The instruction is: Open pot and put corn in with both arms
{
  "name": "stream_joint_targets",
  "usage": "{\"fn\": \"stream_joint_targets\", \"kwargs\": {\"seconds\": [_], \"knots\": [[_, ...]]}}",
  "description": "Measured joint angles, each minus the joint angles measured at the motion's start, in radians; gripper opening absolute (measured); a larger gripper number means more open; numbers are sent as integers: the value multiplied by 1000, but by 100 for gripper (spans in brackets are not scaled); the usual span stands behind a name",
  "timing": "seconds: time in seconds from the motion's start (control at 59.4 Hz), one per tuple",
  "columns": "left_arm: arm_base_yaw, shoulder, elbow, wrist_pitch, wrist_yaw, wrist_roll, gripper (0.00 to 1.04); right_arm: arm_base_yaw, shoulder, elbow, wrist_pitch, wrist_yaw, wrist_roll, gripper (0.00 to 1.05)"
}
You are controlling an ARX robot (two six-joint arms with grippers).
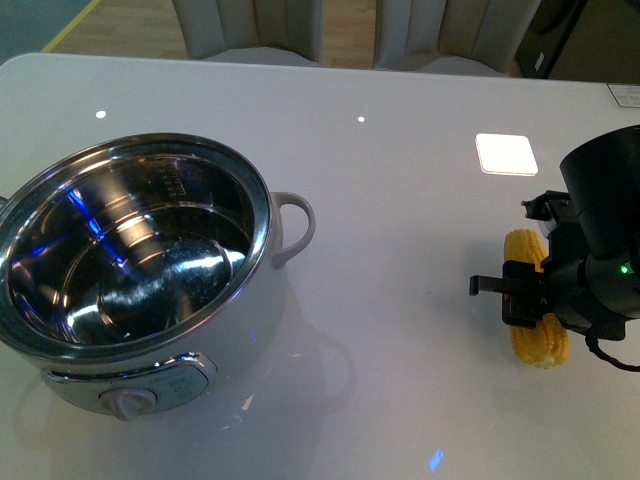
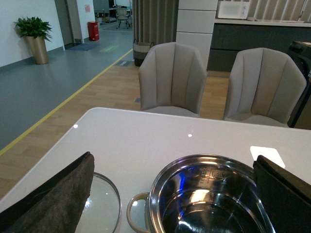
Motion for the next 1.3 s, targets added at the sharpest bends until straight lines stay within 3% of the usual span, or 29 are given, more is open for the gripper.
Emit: {"fn": "stream_joint_targets", "kwargs": {"seconds": [0.202,0.488,0.926,1.297], "knots": [[0,0,0,0,0,0,98,-9,-159,-66,62,-44,50,25],[0,0,0,0,0,0,98,21,-412,-87,79,-187,199,23],[0,0,0,0,0,0,98,248,-421,114,40,-262,402,23],[0,0,0,0,0,0,98,399,-308,253,-5,-315,468,23]]}}
